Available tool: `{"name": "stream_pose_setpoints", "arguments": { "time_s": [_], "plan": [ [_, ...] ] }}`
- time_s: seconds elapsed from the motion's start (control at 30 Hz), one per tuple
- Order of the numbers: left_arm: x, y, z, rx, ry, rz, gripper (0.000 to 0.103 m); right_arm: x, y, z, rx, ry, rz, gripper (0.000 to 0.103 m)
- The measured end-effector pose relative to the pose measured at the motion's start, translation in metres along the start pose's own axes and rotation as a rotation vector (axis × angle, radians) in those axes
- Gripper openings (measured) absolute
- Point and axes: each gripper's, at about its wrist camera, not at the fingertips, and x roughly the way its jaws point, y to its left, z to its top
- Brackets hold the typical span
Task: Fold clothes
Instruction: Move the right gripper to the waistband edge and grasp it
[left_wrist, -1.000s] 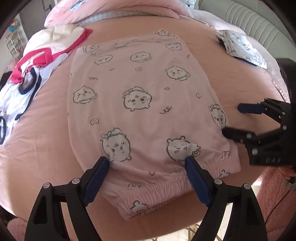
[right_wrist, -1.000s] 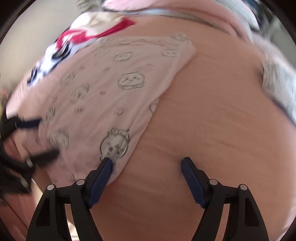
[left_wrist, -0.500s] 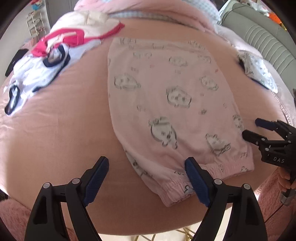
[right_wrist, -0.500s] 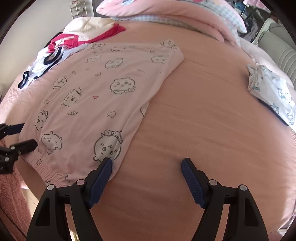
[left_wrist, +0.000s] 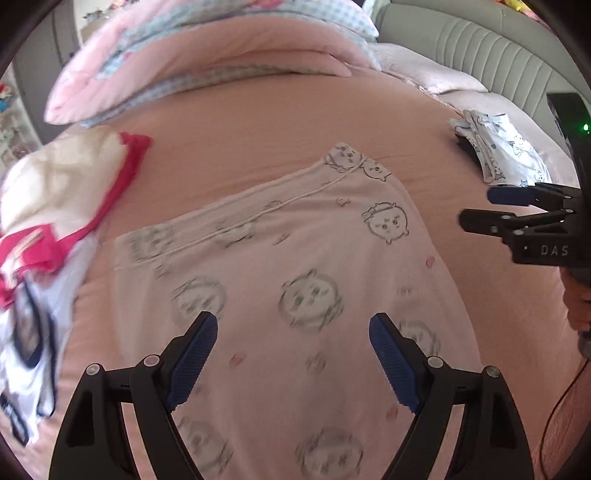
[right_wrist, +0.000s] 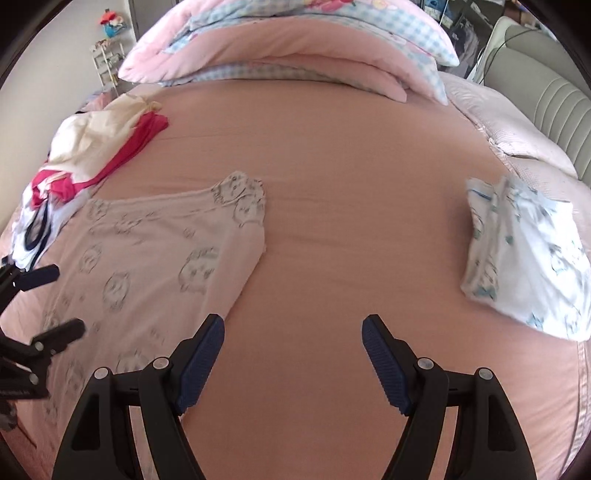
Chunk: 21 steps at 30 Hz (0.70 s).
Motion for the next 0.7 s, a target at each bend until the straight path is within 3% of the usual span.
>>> {"name": "stream_pose_setpoints", "arguments": {
  "time_s": [0.17,0.27,0.37,0.53,0.6,0.7],
  "plan": [
    [0.036,-0.011,0.033,0.049,-0.009,-0.041,0.084,0.034,0.004,0.025,-0.044,-0.009,-0.063,0.077],
    [0.052,-0.006,0.045,0.039,-0.013,-0.039,0.084,0.053,-0.002,0.034,-0.068,0.027,-0.053,0.077],
    [0.064,0.011,0.04,0.053,0.016,0.014,0.086,0.066,-0.006,0.032,-0.132,0.048,-0.06,0.077],
    [0.049,0.058,0.024,-0.032,0.008,-0.029,0.086,0.064,-0.042,0.032,-0.093,0.038,-0.153,0.077],
    [0.034,0.067,0.022,-0.069,-0.045,-0.072,0.086,0.055,-0.05,0.035,-0.038,0.023,-0.098,0.075],
    [0.012,0.077,0.022,-0.105,-0.132,-0.044,0.086,0.037,-0.025,0.037,-0.104,-0.045,-0.019,0.075]
  ]
}}
